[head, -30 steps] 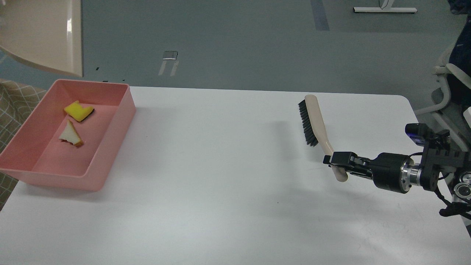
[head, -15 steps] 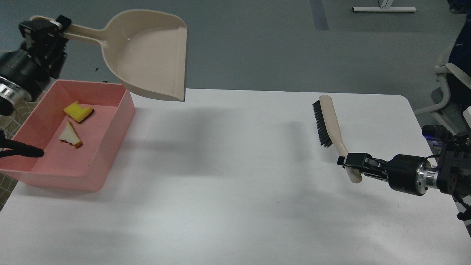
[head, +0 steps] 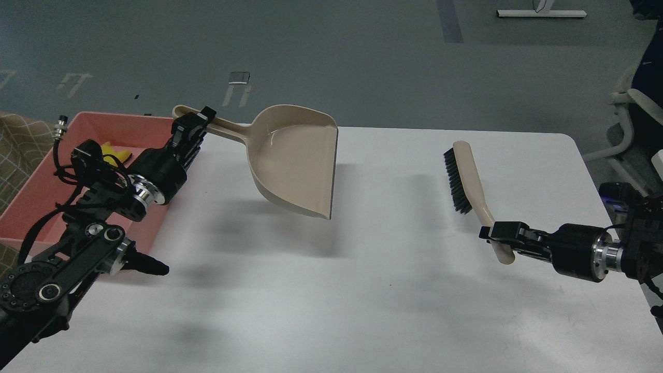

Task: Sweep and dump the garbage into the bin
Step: 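Lower the empty dustpan back onto the table with the left gripper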

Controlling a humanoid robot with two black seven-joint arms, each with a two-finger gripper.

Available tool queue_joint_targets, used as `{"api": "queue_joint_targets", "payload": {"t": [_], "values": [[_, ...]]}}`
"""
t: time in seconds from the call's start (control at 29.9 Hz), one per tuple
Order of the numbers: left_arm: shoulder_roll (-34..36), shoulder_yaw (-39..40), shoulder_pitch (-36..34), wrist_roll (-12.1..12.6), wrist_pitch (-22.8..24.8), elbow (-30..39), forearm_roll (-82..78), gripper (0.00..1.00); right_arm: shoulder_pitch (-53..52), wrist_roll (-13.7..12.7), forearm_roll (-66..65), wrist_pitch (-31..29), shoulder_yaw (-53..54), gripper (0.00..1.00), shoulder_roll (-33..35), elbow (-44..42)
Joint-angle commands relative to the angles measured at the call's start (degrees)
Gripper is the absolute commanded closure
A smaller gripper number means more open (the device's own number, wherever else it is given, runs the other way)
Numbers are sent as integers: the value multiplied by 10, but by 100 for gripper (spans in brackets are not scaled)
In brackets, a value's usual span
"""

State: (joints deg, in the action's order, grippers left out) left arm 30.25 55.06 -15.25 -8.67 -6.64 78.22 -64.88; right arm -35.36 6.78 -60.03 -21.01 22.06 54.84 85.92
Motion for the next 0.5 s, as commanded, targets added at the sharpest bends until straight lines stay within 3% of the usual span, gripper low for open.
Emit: {"api": "queue_joint_targets", "payload": {"t": [0.0, 0.17, 0.47], "values": [[-18, -20, 13, -3, -36, -3, -5, 100, 3, 0, 0, 0, 0, 100, 0, 1], [-34, -21, 30, -5, -44, -6, -32, 100, 5, 1, 0, 0, 0, 100, -1, 2], [-63, -32, 62, -34, -50, -26, -53, 100, 6, 1, 0, 0, 0, 100, -1, 3]]}}
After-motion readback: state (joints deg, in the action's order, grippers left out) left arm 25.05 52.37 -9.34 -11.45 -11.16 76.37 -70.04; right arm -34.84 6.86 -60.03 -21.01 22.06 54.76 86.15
